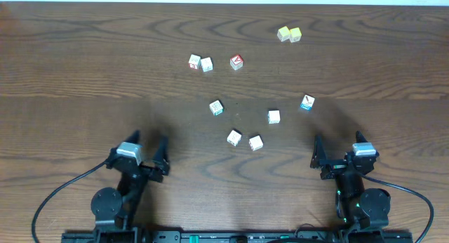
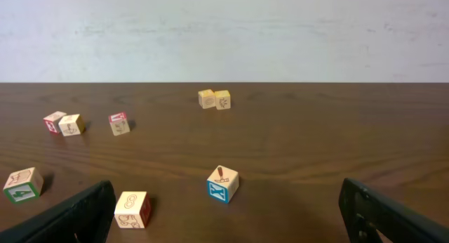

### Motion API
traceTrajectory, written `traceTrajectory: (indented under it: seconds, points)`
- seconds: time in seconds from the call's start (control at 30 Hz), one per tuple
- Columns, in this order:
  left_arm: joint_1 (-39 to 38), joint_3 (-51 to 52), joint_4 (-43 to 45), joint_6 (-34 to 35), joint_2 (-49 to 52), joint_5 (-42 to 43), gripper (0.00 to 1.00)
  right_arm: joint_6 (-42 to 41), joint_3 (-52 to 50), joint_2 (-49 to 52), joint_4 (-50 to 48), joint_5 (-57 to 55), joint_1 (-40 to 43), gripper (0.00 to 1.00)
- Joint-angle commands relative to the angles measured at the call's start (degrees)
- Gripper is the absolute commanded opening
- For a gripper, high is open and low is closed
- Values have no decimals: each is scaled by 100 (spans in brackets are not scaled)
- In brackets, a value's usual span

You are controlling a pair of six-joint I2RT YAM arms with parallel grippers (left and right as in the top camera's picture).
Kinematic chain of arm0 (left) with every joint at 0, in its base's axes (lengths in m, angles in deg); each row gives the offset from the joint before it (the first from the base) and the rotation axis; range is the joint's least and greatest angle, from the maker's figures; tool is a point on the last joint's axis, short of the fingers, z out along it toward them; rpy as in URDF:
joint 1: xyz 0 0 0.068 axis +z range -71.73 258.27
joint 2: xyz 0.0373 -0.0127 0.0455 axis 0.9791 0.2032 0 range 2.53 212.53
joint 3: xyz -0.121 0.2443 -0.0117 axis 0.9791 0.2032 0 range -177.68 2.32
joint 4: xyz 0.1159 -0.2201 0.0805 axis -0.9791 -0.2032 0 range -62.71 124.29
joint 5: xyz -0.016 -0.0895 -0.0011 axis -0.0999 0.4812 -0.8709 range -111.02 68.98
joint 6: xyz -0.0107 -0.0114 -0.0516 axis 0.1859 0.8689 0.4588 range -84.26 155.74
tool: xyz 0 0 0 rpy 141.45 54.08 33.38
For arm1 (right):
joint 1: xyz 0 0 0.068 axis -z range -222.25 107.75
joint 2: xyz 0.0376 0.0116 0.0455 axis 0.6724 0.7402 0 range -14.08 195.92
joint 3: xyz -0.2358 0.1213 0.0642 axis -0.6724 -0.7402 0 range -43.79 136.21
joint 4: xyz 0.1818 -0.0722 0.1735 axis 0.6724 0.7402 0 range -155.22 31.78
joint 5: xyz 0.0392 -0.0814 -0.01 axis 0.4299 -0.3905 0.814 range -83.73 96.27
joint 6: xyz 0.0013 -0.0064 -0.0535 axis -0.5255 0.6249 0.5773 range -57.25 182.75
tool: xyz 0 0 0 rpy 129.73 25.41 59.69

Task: Lift 5 blocks
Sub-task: 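Swing the left arm out and over the block marked 'A'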

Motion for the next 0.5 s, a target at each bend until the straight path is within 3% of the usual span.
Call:
traceTrajectory:
  seconds: [0.0,0.13,0.3,0.47]
  points:
    - [24,42,520,1709,-37,2107,75,85,-22,-35,7,-52,55,99]
    - [24,42,1888,2481,-37,2243,75,85,-22,-35,7,-52,55,99]
    - [24,39,3598,2704,-37,2245,75,85,-22,-35,7,-52,55,99]
    - [26,-304,3862,2612,-7,2118,75,85,-22,-35,4,-52,55,99]
